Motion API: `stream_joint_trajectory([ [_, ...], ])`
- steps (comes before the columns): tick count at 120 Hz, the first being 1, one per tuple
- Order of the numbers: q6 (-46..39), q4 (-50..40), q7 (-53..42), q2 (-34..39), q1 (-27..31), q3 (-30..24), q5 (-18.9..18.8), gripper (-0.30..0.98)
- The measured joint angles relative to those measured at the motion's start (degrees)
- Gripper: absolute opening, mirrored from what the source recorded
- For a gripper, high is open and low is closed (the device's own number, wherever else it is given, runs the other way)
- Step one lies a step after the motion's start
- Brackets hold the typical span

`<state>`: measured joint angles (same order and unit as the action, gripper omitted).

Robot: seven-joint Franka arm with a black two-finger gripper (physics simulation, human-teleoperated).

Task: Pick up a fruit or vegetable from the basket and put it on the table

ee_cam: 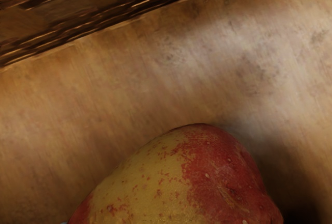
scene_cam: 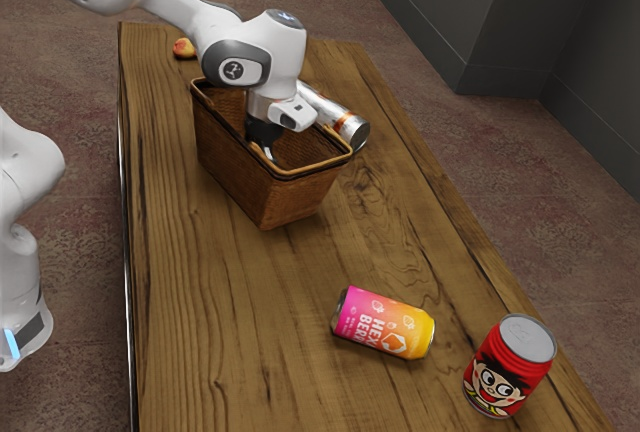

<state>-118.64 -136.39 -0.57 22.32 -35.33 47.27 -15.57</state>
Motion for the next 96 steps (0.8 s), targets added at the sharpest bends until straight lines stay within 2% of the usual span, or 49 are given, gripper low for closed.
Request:
stream_joint_trajectory([
  [12, 0.03, 0.04, 0.05, 0.0, 0.03, 0.02, 0.16, 0.42],
  [24, 0.14, 0.11, -0.01, 0.05, 0.13, 0.02, 0.36, 0.3],
  [44, 1.24, 0.78, -0.04, 2.13, 0.64, -0.55, 0.42, 0.25],
  [62, 4.8, 4.14, -0.05, 5.15, 4.72, -5.81, 0.51, 0.22],
  [96, 13.64, 16.3, 0.33, 6.35, 5.03, -12.33, 0.78, 0.17],
])
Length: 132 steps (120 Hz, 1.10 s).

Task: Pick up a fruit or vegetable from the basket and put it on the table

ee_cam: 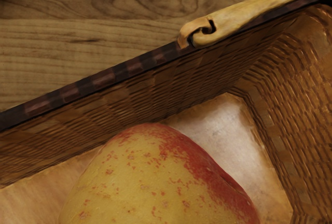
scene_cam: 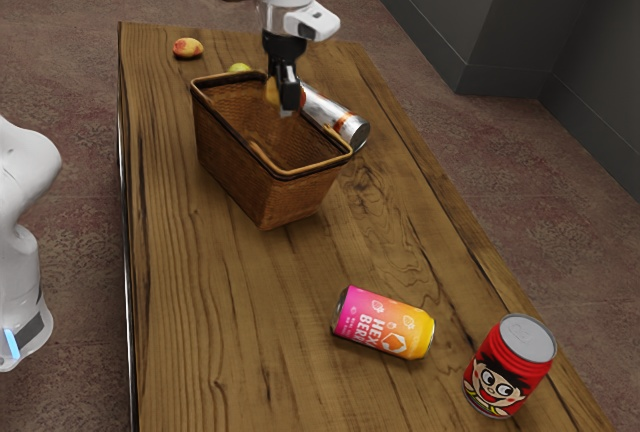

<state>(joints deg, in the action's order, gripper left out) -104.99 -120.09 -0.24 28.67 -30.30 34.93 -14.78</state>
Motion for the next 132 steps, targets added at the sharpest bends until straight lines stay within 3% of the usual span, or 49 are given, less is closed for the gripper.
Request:
stream_joint_trajectory([
  [28, 5.41, 14.96, 0.14, -6.01, -5.63, -0.88, 0.83, 0.17],
  [39, 7.37, 22.76, 0.05, -12.68, -8.57, -0.92, 3.07, 0.17],
  [68, 12.69, 37.36, -0.37, -21.65, -13.29, -1.5, 8.76, 0.18],
  [86, 14.96, 46.2, -0.76, -31.87, -14.5, -2.86, 14.95, 0.17],
  [108, 15.36, 54.02, -1.16, -38.65, -5.21, -3.32, 23.44, 0.17],
  [128, 15.45, 54.48, -1.44, -39.15, -4.4, -3.63, 26.11, 0.17],
  [132, 15.46, 54.46, -1.49, -39.3, -4.4, -3.68, 26.37, 0.24],
])
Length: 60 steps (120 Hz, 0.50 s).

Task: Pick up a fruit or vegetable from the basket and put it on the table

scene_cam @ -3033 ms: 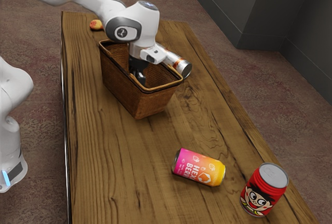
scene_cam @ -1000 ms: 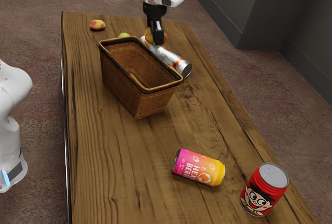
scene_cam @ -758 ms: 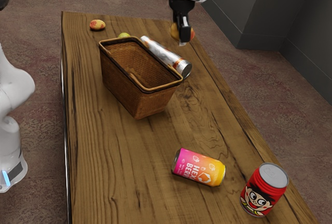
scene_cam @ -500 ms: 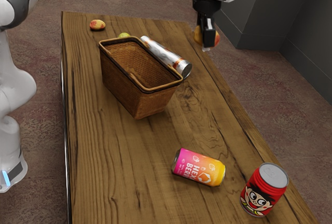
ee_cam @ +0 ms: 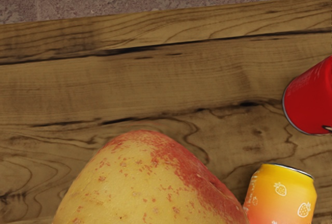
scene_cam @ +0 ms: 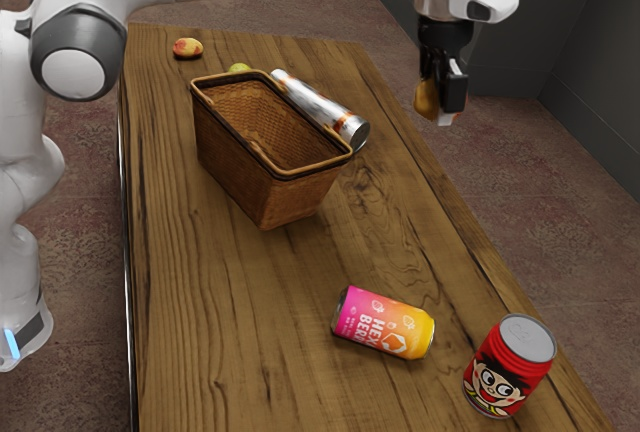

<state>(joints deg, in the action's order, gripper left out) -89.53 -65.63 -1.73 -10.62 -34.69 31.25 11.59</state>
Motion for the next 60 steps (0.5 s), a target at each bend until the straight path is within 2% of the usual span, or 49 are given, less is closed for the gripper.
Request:
stream_joint_trajectory([
  [10, 0.03, -0.04, -0.15, -0.66, 0.01, -0.32, 0.57, 0.44],
  [22, 0.08, -0.13, -0.31, -0.76, 0.23, -0.02, 0.88, 0.56],
  [38, 0.16, -0.2, -0.44, -0.39, 3.42, 0.26, 1.51, 0.64],
  [60, 1.02, -0.51, -0.52, 0.67, 6.09, 0.41, 2.13, 0.67],
])
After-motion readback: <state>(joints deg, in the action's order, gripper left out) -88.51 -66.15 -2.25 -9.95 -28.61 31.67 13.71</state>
